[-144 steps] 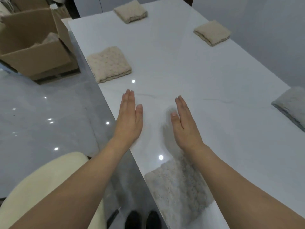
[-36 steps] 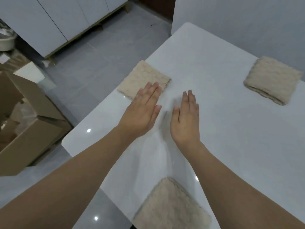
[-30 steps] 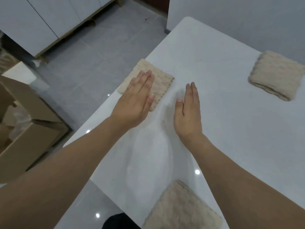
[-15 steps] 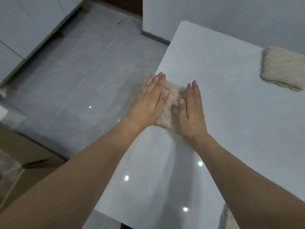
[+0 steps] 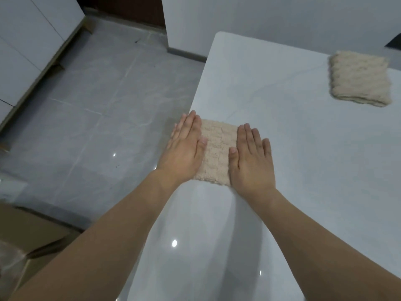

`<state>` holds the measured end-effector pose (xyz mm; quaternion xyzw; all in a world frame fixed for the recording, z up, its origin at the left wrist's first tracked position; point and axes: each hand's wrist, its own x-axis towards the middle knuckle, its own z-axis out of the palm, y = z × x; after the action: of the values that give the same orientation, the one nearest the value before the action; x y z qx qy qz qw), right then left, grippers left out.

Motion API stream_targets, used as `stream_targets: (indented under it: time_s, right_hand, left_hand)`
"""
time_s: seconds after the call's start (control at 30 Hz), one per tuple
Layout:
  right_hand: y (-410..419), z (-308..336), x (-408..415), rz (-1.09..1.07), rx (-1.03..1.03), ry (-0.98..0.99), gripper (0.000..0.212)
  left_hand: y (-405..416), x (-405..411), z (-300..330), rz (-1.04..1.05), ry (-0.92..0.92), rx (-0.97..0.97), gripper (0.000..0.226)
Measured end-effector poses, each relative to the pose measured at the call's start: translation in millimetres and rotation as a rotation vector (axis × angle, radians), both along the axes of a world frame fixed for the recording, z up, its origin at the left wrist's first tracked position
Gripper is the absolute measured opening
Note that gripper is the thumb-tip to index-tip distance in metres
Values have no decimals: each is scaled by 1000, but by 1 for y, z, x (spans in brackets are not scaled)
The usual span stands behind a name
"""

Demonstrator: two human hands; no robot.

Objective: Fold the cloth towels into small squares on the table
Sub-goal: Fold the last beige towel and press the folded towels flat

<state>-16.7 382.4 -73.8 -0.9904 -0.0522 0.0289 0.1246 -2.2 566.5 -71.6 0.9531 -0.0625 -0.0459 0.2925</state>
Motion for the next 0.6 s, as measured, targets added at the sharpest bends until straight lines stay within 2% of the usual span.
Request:
stream_targets:
  time_s: [0.27,0.4,0.5,0.6]
  right_hand:
    - [2,7,-2,-25,-22,39,59]
    - [-6,6,-3,-106,-98,96,59]
    - [-32,12,-22,-395,-115,112,63]
    - [-18,28,-44,-893,276,-136,64]
  left_hand:
    - [5,1,-1,-42,8,-5,59]
    - [27,6,-1,-119,45,73,59]
    - [65,27,8,-196,16,132,58]
    - [87,64,28,-350,-7,100,63]
